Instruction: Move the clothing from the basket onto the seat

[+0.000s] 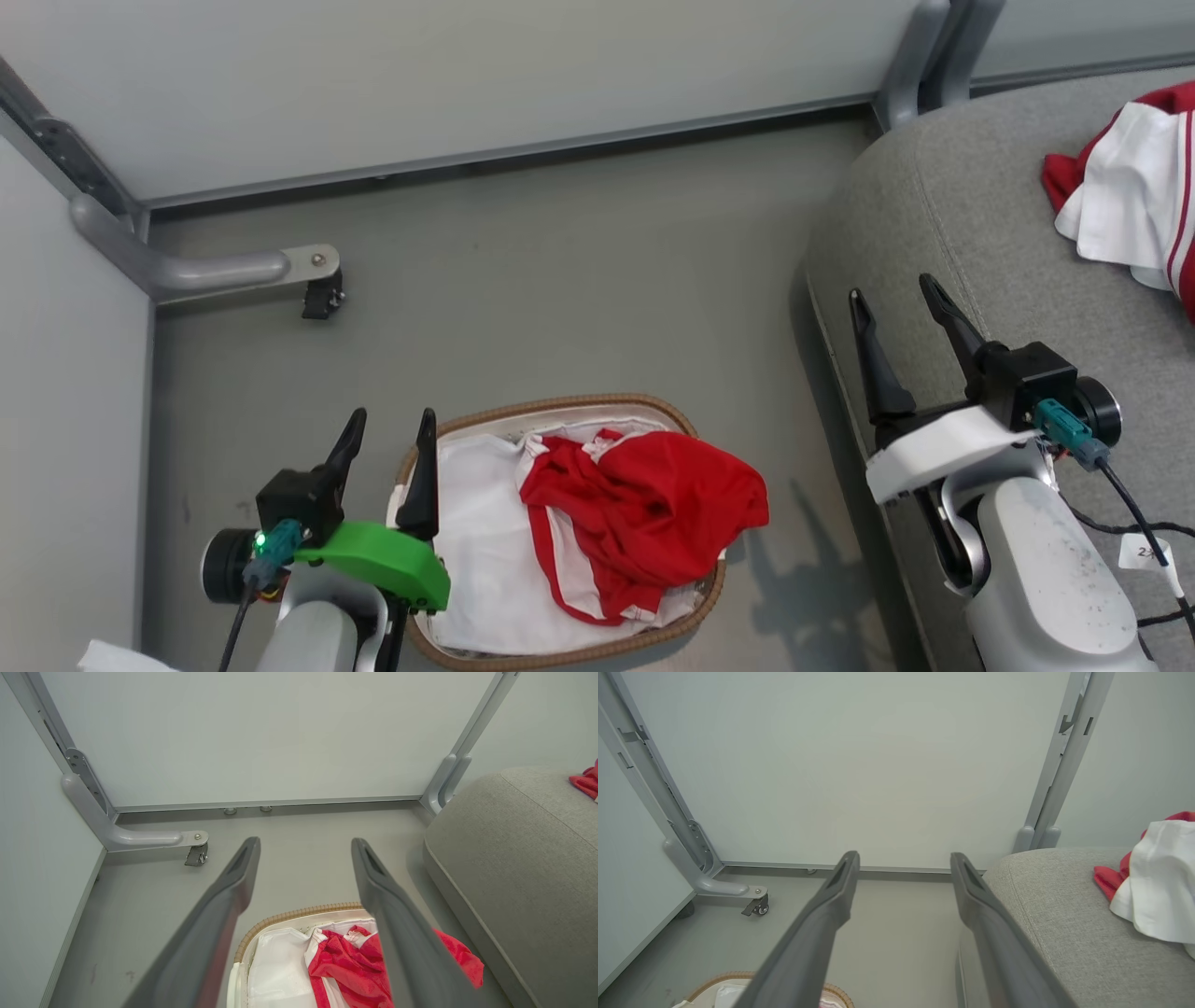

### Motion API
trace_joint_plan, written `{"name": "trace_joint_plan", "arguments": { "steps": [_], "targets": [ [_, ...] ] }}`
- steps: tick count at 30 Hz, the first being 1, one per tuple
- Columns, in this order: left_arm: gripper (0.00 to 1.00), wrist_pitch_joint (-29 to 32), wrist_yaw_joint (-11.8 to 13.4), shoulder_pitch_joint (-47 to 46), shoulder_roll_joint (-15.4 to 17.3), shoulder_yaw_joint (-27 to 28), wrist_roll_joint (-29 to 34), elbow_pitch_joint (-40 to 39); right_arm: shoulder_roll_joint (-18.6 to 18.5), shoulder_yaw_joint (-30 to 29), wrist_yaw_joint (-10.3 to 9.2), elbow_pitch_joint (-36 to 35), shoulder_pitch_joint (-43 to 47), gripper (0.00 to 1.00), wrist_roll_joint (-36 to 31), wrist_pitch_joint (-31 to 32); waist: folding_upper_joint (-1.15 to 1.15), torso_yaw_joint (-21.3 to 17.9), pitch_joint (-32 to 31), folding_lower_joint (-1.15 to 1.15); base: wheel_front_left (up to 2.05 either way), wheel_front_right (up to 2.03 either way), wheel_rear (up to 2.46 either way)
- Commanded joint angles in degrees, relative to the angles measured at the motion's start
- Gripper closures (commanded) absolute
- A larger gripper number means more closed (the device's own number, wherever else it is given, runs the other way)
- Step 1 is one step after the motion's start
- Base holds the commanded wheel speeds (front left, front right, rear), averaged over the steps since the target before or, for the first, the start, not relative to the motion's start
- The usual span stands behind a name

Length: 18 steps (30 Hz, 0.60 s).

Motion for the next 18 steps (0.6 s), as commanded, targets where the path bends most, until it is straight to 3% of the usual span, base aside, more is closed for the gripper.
{"name": "trace_joint_plan", "arguments": {
  "steps": [1, 18],
  "targets": [
    [0.0, 0.0, -0.2, -2.4, 0.2, -0.7, -0.7, 0.8, -0.2, 0.3, -0.08, -0.7, -1.2, 0.0, 0.7, 0.0, 0.0, -3.4, 5.6, 0.0, 0.0, 0.0, 0.0],
    [0.0, 0.0, -0.2, -18.5, 1.9, -14.4, -10.5, 16.4, -0.1, 5.4, -0.08, -7.1, -10.1, 0.0, 5.7, 0.0, 0.0, -10.4, 22.3, 0.0, 0.0, 0.0, 0.0]
  ]
}}
